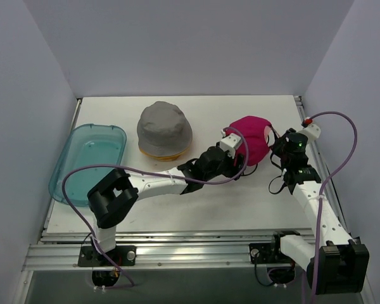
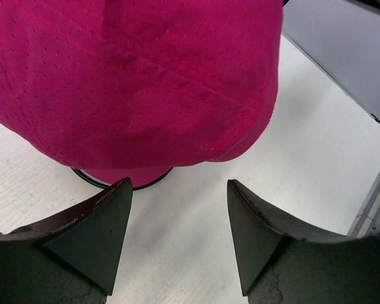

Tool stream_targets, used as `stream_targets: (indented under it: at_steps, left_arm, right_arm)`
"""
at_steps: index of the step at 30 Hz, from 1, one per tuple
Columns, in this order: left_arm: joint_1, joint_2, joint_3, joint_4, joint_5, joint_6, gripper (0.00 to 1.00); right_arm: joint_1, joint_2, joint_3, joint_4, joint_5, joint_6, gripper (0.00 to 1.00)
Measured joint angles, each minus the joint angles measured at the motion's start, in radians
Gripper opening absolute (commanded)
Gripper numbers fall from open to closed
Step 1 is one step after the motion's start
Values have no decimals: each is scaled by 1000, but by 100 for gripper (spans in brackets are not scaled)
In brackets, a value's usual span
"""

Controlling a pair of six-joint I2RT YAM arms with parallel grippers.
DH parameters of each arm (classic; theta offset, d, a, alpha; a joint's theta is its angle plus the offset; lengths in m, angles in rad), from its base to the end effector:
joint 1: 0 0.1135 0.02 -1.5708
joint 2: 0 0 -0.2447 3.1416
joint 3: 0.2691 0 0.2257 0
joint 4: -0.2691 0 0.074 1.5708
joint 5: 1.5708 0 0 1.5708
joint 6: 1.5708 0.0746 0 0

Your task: Stack the hats

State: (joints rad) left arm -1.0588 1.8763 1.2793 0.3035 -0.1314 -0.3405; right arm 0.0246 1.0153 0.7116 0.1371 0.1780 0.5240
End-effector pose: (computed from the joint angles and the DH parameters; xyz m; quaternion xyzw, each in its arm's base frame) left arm 0.2284 -0.3866 0.2314 0.2450 0.7638 -0.3427 0.4890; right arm 0.2621 -0.0068 0.2892 0.2435 0.7227 0.1089 0.6376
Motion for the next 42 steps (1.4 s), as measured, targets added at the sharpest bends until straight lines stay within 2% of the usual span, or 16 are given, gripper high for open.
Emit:
stream_targets:
  at_steps: [14, 30, 32, 33, 35, 36, 38, 39, 42]
  left_arm:
    - [0, 158, -61, 228, -76, 48, 70]
    - [-2, 236, -6, 302, -155, 65, 69]
    - [-5, 247, 0, 311, -156, 64, 66]
    - [-7, 249, 0, 314, -156, 65, 56]
    - [-11, 251, 0, 316, -159, 66, 45]
    - [-14, 251, 0, 321, -161, 66, 33]
    - [-14, 251, 0, 327, -169, 66, 25]
    - [-15, 251, -1, 329, -172, 67, 17]
    - [-15, 251, -3, 336, -189, 66, 9]
  right_arm:
    - [-6, 10, 0, 0, -22, -1, 16]
    - [-12, 11, 0, 1, -37, -1, 16]
    - [-12, 11, 0, 1, -37, -1, 16]
    - [-12, 11, 0, 1, -38, -1, 15]
    - [-12, 11, 0, 2, -40, -1, 16]
    - [-12, 11, 0, 1, -43, -1, 16]
    - [-12, 11, 0, 2, -49, -1, 15]
    - [-14, 11, 0, 2, -52, -1, 16]
    - [-32, 13, -1, 2, -61, -1, 16]
